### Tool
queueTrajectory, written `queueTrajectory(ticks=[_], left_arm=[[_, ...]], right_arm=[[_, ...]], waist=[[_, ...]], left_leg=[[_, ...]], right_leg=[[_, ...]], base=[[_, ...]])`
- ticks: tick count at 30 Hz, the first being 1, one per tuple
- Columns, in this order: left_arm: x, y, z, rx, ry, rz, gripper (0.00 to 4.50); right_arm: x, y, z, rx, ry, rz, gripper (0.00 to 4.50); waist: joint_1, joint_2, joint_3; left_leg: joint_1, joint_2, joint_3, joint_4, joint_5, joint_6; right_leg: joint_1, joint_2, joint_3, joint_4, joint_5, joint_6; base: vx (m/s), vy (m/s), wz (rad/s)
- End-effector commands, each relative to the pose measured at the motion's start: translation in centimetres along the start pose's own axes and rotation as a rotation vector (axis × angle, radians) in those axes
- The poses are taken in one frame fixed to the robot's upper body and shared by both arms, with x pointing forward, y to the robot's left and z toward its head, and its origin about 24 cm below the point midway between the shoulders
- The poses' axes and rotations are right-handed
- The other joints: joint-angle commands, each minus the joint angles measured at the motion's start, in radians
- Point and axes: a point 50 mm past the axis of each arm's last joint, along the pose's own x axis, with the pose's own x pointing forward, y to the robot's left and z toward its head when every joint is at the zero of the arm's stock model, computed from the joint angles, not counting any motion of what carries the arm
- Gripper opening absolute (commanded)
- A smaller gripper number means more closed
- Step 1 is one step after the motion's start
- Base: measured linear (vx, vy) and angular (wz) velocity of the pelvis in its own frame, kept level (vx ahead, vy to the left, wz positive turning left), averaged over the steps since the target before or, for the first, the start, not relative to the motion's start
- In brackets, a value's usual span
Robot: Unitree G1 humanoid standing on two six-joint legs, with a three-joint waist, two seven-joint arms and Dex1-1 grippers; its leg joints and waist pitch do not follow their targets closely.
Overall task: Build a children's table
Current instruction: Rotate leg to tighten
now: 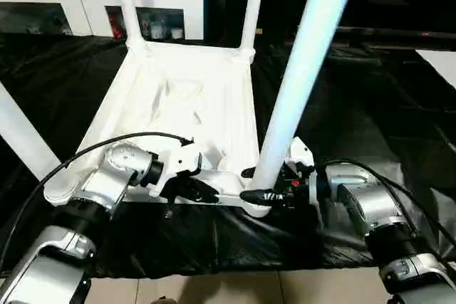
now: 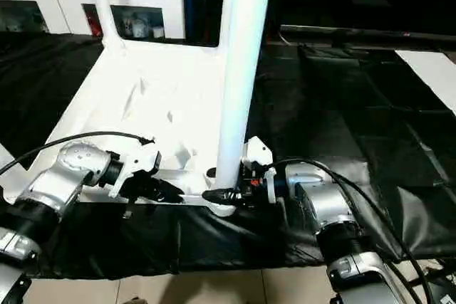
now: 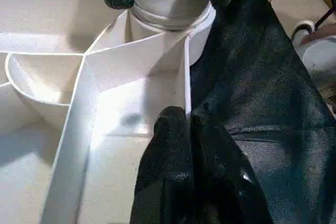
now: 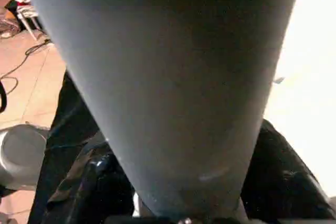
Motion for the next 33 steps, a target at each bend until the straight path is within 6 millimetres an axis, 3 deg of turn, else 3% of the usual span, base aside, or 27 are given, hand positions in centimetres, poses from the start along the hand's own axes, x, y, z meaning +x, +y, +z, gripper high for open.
queueTrajectory(ticks=[1, 3, 5, 7, 12, 14, 16, 19, 23, 26, 29, 31, 33], left_arm=[[0.7, -0.1, -0.6, -0.035, 0.030, 0.000, 0.00], [0.7, 0.0, -0.7, -0.048, 0.033, 0.021, 0.00], [0.9, 0.4, -0.8, -0.091, 0.024, 0.096, 0.00], [1.2, 0.9, -0.5, -0.105, 0.014, 0.171, 0.00], [2.5, 1.1, 0.3, -0.136, -0.018, 0.267, 0.00], [3.0, 1.0, 0.5, -0.140, -0.025, 0.282, 0.00], [4.8, 0.6, 1.4, -0.160, -0.057, 0.318, 0.00], [6.3, 0.3, 1.9, -0.170, -0.077, 0.334, 0.00], [6.8, 0.2, 2.0, -0.171, -0.069, 0.337, 0.00], [6.6, 0.1, 1.9, -0.164, -0.066, 0.327, 0.00], [6.1, -0.1, 1.4, -0.148, -0.049, 0.312, 0.00], [5.8, -0.3, 1.2, -0.132, -0.045, 0.285, 0.00], [5.6, -0.5, 0.9, -0.121, -0.041, 0.255, 0.00]], right_arm=[[0.9, 0.7, -0.8, 0.047, -0.001, 0.033, 2.19], [0.9, 0.6, -0.9, 0.053, -0.013, -0.003, 2.15], [1.2, 0.1, -1.3, 0.061, -0.038, -0.145, 2.12], [1.3, -0.3, -1.7, 0.071, -0.035, -0.282, 2.09], [2.4, -0.6, -2.2, 0.158, -0.111, -0.518, 2.00], [2.8, -0.5, -2.3, 0.184, -0.133, -0.563, 1.99], [4.3, -0.9, -2.7, 0.289, -0.171, -0.753, 1.99], [6.0, -1.1, -2.7, 0.367, -0.176, -0.888, 1.99], [7.3, -1.1, -2.3, 0.343, -0.151, -0.949, 1.99], [7.2, -1.1, -1.7, 0.275, -0.162, -0.947, 2.68], [6.4, -1.3, -1.4, 0.218, -0.155, -0.929, 2.68], [5.7, -1.4, -1.4, 0.183, -0.145, -0.890, 3.08], [5.2, -1.5, -1.2, 0.169, -0.155, -0.837, 3.11]], waist=[[0.003, 0.007, -0.056], [0.004, 0.008, -0.054], [0.003, 0.008, -0.049], [-0.003, 0.004, -0.045], [-0.015, 0.004, -0.042], [-0.018, 0.004, -0.042], [-0.025, 0.004, -0.042], [-0.038, 0.005, -0.042], [-0.047, 0.004, -0.044], [-0.050, 0.003, -0.044], [-0.051, 0.004, -0.047], [-0.049, 0.004, -0.050], [-0.047, 0.004, -0.052]], left_leg=[[-0.001, 0.033, 0.002, -0.057, -0.113, 0.051], [0.001, 0.034, 0.001, -0.060, -0.132, 0.042], [0.003, 0.034, 0.000, -0.065, -0.169, 0.023], [0.006, 0.032, -0.005, -0.072, -0.228, -0.006], [0.001, 0.031, -0.016, -0.080, -0.269, -0.021], [0.000, 0.032, -0.018, -0.083, -0.268, -0.023], [0.004, 0.033, -0.017, -0.083, -0.270, -0.030], [0.003, 0.030, -0.016, -0.084, -0.280, -0.035], [0.003, 0.024, -0.016, -0.084, -0.306, -0.029], [0.002, 0.025, -0.016, -0.084, -0.313, -0.025], [0.002, 0.027, -0.015, -0.083, -0.298, -0.017], [-0.003, 0.025, -0.012, -0.081, -0.250, -0.007], [-0.004, 0.025, -0.009, -0.077, -0.221, 0.007]], right_leg=[[0.055, -0.063, 0.042, -0.057, -0.058, -0.249], [0.053, -0.064, 0.042, -0.061, -0.092, -0.242], [0.050, -0.065, 0.043, -0.070, -0.162, -0.225], [0.048, -0.072, 0.046, -0.085, -0.310, -0.183], [0.044, -0.073, 0.043, -0.103, -0.468, -0.104], [0.042, -0.072, 0.042, -0.103, -0.455, -0.100], [0.038, -0.069, 0.043, -0.100, -0.419, -0.113], [0.035, -0.067, 0.043, -0.102, -0.417, -0.116], [0.032, -0.062, 0.043, -0.106, -0.431, -0.094], [0.032, -0.062, 0.043, -0.107, -0.417, -0.089], [0.034, -0.062, 0.044, -0.101, -0.369, -0.105], [0.041, -0.058, 0.044, -0.092, -0.279, -0.124], [0.046, -0.058, 0.045, -0.086, -0.213, -0.145]], base=[[0.000, 0.000, 0.00], [0.000, 0.000, 0.00], [0.000, 0.000, 0.00], [0.000, 0.000, 0.00], [0.000, 0.000, 0.00], [0.000, 0.000, 0.00], [0.000, 0.000, 0.00], [0.000, 0.000, 0.00], [0.000, 0.000, 0.00], [0.000, 0.000, 0.00], [0.000, 0.000, 0.00], [0.000, 0.000, 0.00], [0.000, 0.000, 0.00]])
